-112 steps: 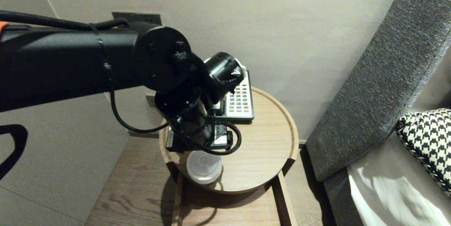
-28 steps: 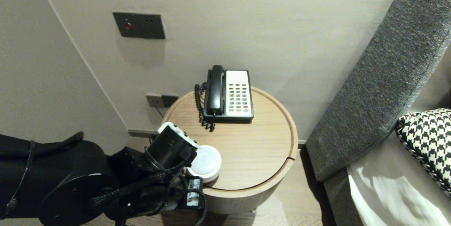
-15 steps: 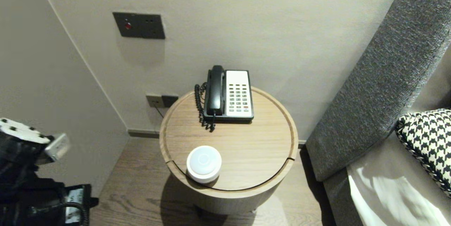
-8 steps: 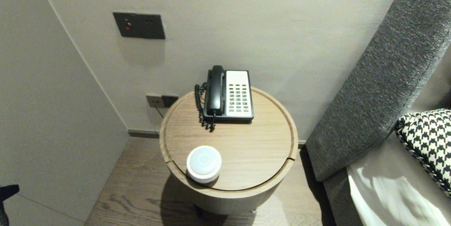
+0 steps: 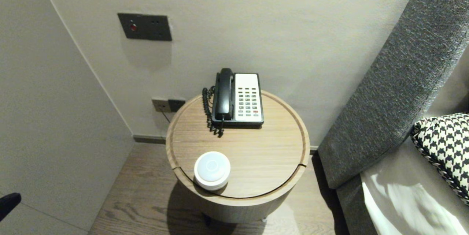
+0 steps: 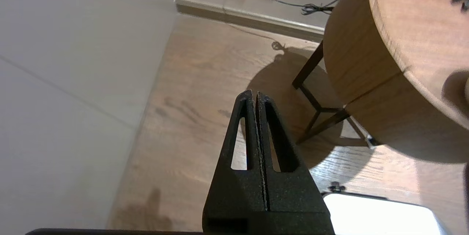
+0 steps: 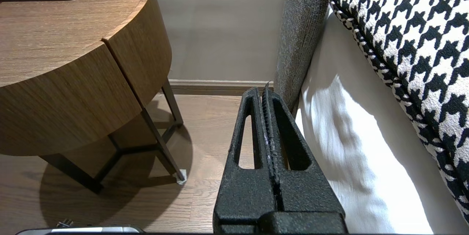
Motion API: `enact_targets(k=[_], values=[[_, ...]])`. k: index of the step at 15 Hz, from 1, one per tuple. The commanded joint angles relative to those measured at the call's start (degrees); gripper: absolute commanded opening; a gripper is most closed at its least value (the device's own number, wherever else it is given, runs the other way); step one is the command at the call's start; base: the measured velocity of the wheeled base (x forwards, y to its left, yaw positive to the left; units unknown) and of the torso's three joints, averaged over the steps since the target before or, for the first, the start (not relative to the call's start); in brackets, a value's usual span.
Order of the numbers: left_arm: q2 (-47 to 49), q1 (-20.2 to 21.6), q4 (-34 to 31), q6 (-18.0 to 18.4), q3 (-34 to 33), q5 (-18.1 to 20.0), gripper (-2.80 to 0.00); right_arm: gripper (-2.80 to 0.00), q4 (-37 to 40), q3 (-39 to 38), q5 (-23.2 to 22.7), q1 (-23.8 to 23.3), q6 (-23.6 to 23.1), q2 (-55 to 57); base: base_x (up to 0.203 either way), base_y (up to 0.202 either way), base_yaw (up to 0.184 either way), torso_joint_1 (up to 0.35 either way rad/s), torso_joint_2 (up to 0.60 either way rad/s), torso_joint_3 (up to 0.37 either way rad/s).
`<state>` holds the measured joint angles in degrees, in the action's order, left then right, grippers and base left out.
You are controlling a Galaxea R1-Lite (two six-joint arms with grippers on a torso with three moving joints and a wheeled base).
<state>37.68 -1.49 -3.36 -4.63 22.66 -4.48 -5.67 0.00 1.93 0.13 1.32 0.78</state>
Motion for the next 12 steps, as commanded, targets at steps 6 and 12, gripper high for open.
enact_targets(k=[6, 12], values=[[-10.97, 7.51, 6.21, 2.28, -15.32, 8.57, -2.80, -2.80, -0.04, -2.29, 0.01, 0.04, 0.00, -0.16, 0.000, 0.000, 0.000, 0.000, 0.00, 0.000], [-15.65, 5.09, 5.45, 6.24, -21.73, 8.03, -2.80, -2.80, -0.04, -2.29, 0.01, 0.04, 0.00, -0.16, 0.000, 0.000, 0.000, 0.000, 0.00, 0.000]])
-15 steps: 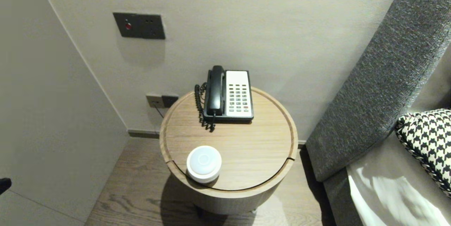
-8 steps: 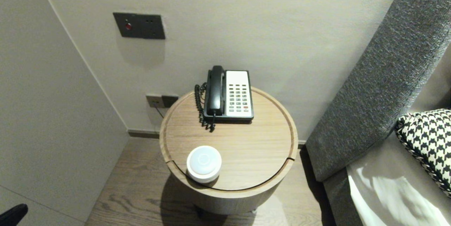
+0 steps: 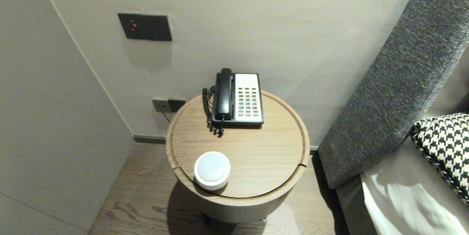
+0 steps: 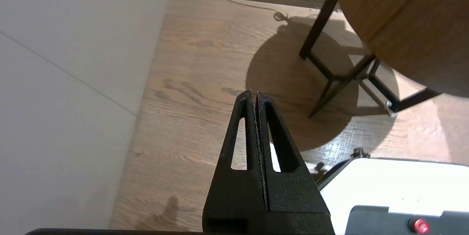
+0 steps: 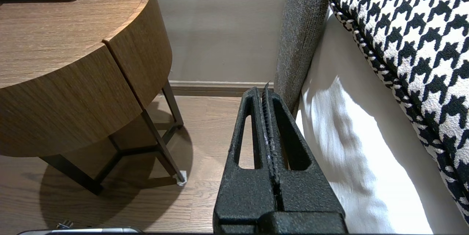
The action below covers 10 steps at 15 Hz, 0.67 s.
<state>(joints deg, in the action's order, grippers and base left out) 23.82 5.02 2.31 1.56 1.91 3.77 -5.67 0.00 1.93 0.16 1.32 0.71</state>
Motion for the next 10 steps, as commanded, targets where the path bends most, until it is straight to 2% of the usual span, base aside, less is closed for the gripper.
enact_targets(k=[1, 2, 6, 10], values=[[-1.92, -3.03, -0.34, -0.50, -1.08, -0.52, -2.80, -2.80, -0.04, -2.29, 0.01, 0.02, 0.00, -0.09, 0.000, 0.000, 0.000, 0.000, 0.00, 0.000], [-2.38, -4.55, -0.56, -2.27, -1.11, -0.92, -2.80, -2.80, -0.04, -2.29, 0.01, 0.02, 0.00, -0.09, 0.000, 0.000, 0.000, 0.000, 0.00, 0.000], [-4.65, -5.71, -1.15, -5.34, -1.03, -2.23, -2.80, -2.80, -0.04, -2.29, 0.01, 0.02, 0.00, -0.09, 0.000, 0.000, 0.000, 0.000, 0.00, 0.000], [-8.69, -5.81, -1.81, -4.92, -0.75, -2.69, -2.80, -2.80, -0.04, -2.29, 0.01, 0.02, 0.00, -0.09, 0.000, 0.000, 0.000, 0.000, 0.00, 0.000]])
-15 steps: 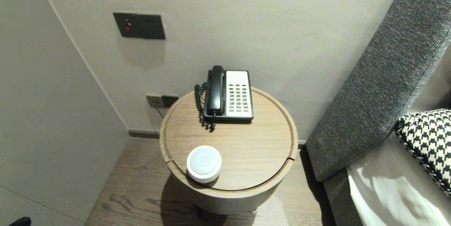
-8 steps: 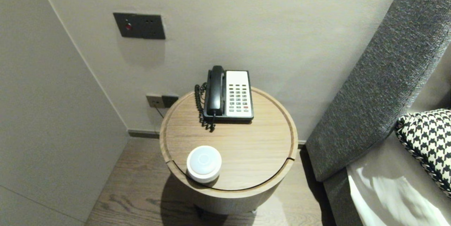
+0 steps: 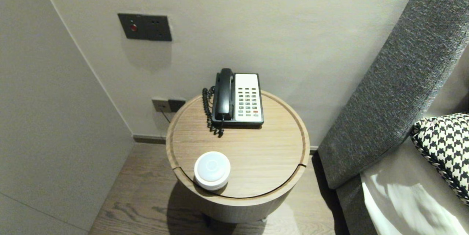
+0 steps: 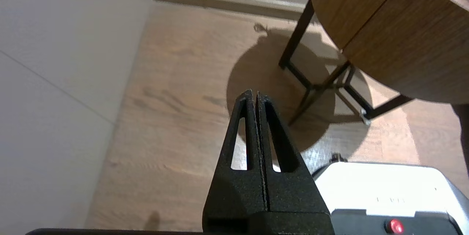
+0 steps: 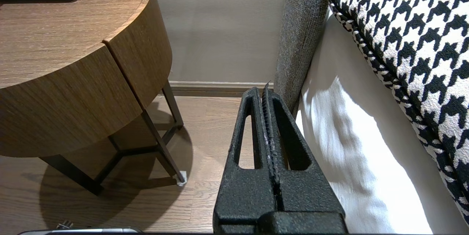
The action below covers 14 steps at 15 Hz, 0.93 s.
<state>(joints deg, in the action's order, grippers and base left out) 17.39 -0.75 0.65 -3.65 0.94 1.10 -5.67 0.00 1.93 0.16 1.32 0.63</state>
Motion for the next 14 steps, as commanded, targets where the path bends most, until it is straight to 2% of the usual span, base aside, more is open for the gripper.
enact_targets(k=[1, 2, 5, 6, 12, 14], values=[[-3.32, -0.02, -0.99, 1.79, 0.45, -0.04, -2.80, -2.80, -0.04, -2.29, 0.01, 0.02, 0.00, -0.02, 0.000, 0.000, 0.000, 0.000, 0.00, 0.000], [-4.46, -0.03, -1.76, 3.14, 0.66, -0.05, -2.80, -2.80, -0.06, -2.29, 0.01, 0.02, 0.00, -0.02, 0.000, 0.000, 0.000, 0.000, 0.00, 0.000], [-9.49, 0.32, -3.92, 11.34, 0.58, 0.09, -2.80, -2.80, -0.04, -2.29, 0.01, 0.02, 0.00, -0.02, 0.000, 0.000, 0.000, 0.000, 0.00, 0.000], [-10.70, 0.46, -5.98, 12.92, 1.01, 0.56, -2.80, -2.80, -0.04, -2.29, 0.01, 0.02, 0.00, -0.02, 0.000, 0.000, 0.000, 0.000, 0.00, 0.000], [-17.48, 0.48, -5.02, 11.39, 0.70, 0.31, -2.80, -2.80, -0.04, -2.29, 0.01, 0.02, 0.00, -0.02, 0.000, 0.000, 0.000, 0.000, 0.00, 0.000], [-17.39, 0.48, -4.87, 12.07, 0.64, 0.48, -2.80, -2.80, -0.10, -2.29, 0.01, 0.02, 0.00, -0.02, 0.000, 0.000, 0.000, 0.000, 0.00, 0.000]])
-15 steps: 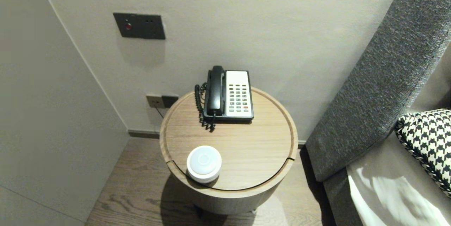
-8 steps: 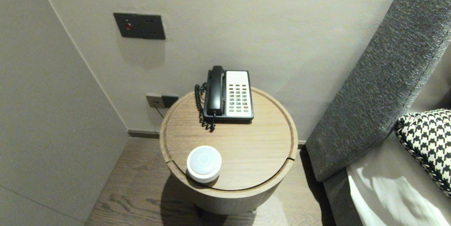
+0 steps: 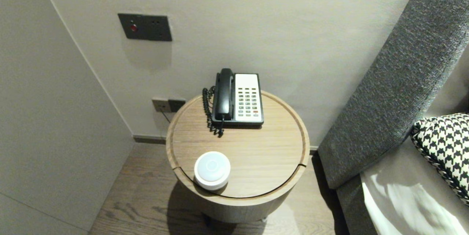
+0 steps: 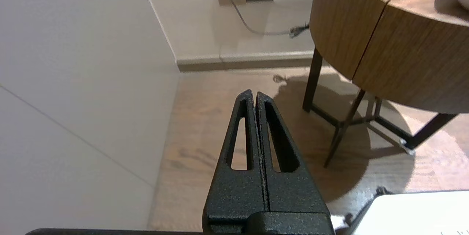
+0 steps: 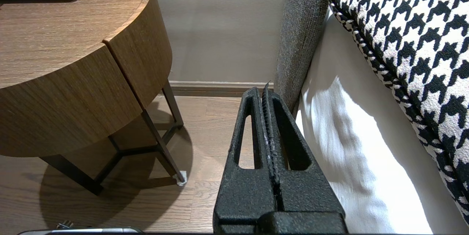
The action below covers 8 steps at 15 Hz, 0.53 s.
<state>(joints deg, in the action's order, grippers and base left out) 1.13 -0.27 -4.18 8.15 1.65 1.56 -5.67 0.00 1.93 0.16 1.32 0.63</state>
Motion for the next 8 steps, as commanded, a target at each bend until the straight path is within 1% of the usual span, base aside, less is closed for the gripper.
enact_targets(k=[1, 3, 4, 5, 6, 7, 8], values=[[-1.13, 0.00, 0.23, 0.46, -0.16, 0.11, -2.80, -2.80, -0.04, -2.29, 0.01, 0.02, 0.00, -0.02, 0.000, 0.000, 0.000, 0.000, 0.00, 0.000], [-1.10, 0.00, 1.78, 0.67, -0.61, 0.23, -2.80, -2.80, -0.04, -2.29, 0.01, 0.02, 0.00, -0.02, 0.000, 0.000, 0.000, 0.000, 0.00, 0.000], [-1.06, 0.00, 3.53, 2.41, -1.09, 0.51, -2.80, -2.80, -0.13, -2.29, 0.01, 0.02, 0.00, -0.02, 0.000, 0.000, 0.000, 0.000, 0.00, 0.000], [-1.04, 0.00, 3.48, 2.48, -1.12, 0.73, -2.80, -2.80, -0.04, -2.29, 0.01, 0.02, 0.00, -0.02, 0.000, 0.000, 0.000, 0.000, 0.00, 0.000], [-1.13, 0.00, 3.21, 2.23, -1.04, 0.90, -2.80, -2.80, -0.04, -2.29, 0.01, 0.02, 0.00, -0.02, 0.000, 0.000, 0.000, 0.000, 0.00, 0.000], [-1.13, 0.00, 3.46, 1.17, -1.16, 0.83, -2.80, -2.80, -0.04, -2.29, 0.01, 0.02, 0.00, -0.02, 0.000, 0.000, 0.000, 0.000, 0.00, 0.000], [-1.13, 0.00, 3.77, -1.03, -1.30, 0.31, -2.80, -2.80, -0.04, -2.29, 0.01, 0.02, 0.00, -0.02, 0.000, 0.000, 0.000, 0.000, 0.00, 0.000]])
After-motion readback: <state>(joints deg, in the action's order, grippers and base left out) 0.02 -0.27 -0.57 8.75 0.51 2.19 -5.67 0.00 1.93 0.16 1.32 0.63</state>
